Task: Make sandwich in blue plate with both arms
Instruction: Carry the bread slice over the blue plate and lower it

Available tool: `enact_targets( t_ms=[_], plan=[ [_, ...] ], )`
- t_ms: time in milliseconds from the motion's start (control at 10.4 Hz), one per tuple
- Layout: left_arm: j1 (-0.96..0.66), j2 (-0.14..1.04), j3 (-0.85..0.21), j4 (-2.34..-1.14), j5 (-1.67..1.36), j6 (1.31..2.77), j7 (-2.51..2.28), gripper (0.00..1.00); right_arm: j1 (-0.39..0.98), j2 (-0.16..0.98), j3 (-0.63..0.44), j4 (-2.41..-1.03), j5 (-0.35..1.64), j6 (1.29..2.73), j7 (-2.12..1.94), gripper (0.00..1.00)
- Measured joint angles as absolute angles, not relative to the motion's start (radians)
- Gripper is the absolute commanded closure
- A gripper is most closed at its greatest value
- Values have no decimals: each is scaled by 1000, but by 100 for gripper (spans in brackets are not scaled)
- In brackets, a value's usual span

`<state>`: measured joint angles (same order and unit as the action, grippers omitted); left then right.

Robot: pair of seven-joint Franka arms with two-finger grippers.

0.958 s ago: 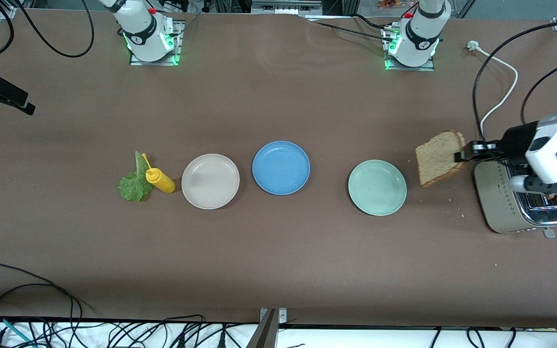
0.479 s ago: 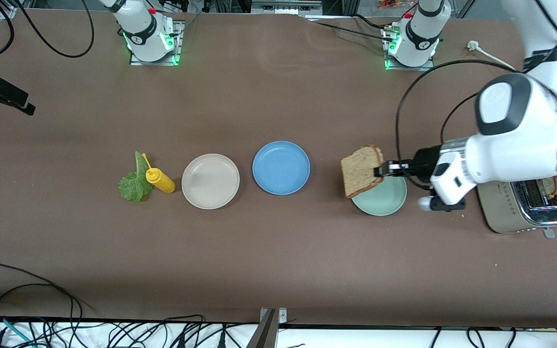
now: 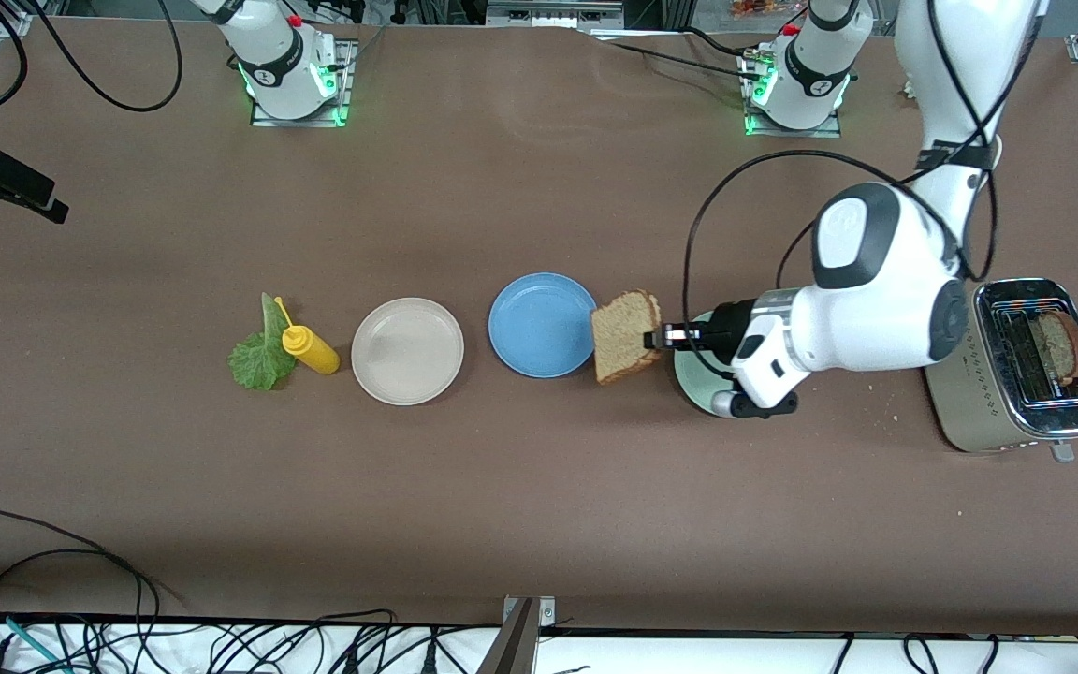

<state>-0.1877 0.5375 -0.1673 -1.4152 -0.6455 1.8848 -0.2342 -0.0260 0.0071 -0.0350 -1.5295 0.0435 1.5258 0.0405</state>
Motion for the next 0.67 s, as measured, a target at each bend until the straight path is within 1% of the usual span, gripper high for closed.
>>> enact_targets(
  t_ms=[383, 670],
  plan=[
    [-282, 640, -167, -1418, -769, 1940, -250, 100, -26, 7, -35, -1530, 44, 1526, 41, 0],
    [-358, 705, -167, -1418, -802, 2023, -269, 100, -26, 8, -35, -1530, 44, 1525, 41, 0]
  ],
)
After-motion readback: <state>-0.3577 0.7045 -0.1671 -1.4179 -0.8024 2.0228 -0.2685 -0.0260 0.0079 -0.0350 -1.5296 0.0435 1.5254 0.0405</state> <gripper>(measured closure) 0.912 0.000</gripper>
